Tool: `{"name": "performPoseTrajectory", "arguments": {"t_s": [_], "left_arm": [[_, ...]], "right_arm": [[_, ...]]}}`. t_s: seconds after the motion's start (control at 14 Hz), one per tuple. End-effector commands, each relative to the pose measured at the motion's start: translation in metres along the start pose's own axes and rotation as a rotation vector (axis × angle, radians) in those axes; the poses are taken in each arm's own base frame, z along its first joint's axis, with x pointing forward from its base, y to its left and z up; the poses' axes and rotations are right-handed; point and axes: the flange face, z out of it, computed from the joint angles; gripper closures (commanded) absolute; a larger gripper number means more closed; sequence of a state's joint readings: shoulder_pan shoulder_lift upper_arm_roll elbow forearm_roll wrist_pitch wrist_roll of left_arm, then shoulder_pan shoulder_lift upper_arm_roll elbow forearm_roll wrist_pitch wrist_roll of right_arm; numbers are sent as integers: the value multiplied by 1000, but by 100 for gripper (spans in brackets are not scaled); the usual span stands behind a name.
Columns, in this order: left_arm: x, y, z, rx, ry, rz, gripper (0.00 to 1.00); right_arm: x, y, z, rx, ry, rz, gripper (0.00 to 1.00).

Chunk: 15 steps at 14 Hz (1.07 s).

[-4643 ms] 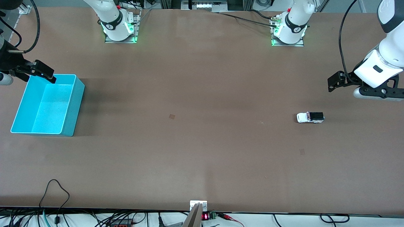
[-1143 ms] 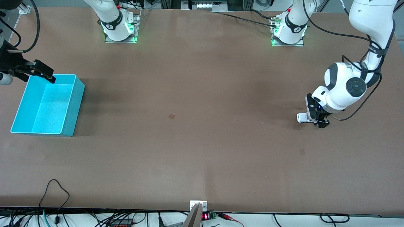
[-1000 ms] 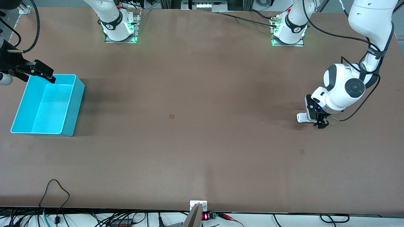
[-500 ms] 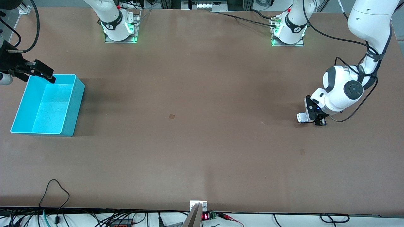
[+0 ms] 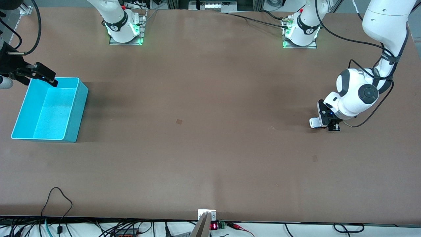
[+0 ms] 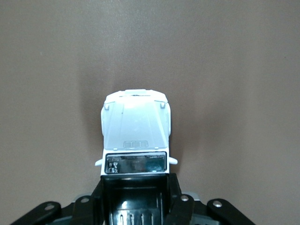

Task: Wind and store white jeep toy
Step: 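Close the left gripper on the white jeep's body, then drag the jeep backward along the table with the left gripper to wind it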

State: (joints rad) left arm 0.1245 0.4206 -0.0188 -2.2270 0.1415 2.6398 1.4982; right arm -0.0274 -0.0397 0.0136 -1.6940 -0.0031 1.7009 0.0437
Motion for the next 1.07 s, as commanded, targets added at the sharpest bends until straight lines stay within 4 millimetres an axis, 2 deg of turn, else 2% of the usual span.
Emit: {"name": "performPoseTrajectory", "arguments": {"t_s": [0.0, 0.21, 0.71, 1.0], "left_arm": [[-3, -1, 19, -26, -2, 41, 84], [-32, -5, 31, -35, -1, 70, 84], [-141, -5, 49, -31, 6, 80, 83], [-176, 0, 56, -31, 8, 69, 82]], "right_arm": [[-3, 2, -5, 17, 5, -12, 0], [-3, 2, -5, 17, 5, -12, 0], [-3, 2, -5, 17, 5, -14, 0], [-3, 2, -4, 17, 3, -14, 0]]}}
